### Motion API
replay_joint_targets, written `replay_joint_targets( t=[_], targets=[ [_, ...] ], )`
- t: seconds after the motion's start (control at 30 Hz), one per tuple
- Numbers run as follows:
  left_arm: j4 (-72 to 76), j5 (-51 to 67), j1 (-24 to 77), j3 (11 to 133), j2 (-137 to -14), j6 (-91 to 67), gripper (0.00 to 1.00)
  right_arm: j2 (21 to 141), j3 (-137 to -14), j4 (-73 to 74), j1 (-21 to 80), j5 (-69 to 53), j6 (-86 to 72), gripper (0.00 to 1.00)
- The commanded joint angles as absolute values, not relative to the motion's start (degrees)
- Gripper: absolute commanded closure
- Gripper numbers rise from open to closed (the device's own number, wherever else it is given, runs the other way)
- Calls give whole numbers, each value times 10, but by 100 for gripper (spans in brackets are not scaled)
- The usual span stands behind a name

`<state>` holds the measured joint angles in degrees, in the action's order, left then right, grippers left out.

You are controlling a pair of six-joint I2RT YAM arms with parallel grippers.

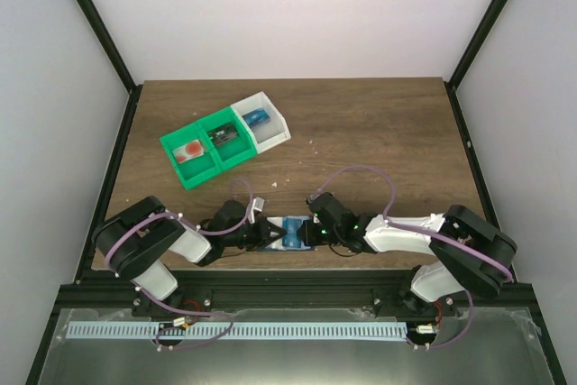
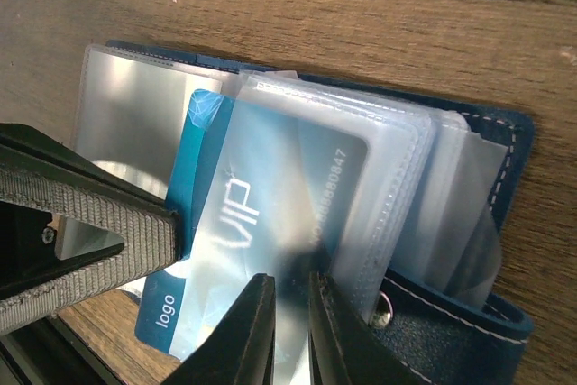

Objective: Take the credit cards out of the card holder

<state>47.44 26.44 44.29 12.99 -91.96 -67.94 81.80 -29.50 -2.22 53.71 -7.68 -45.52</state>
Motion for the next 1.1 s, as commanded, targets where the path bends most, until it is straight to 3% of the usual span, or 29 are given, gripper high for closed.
replay_joint_targets(
  t=[0.0,0.53,1.07],
  targets=[
    [501,275,445,130,-927,-679,98,830,-282,-7,533,-76,-453,87],
    [445,259,431,96,-856,-667,100,823,-261,-12,517,-80,-448,87],
    [132,168,413,148,-646,-587,100,786,-272,-18,514,-119,-387,87]
  ],
)
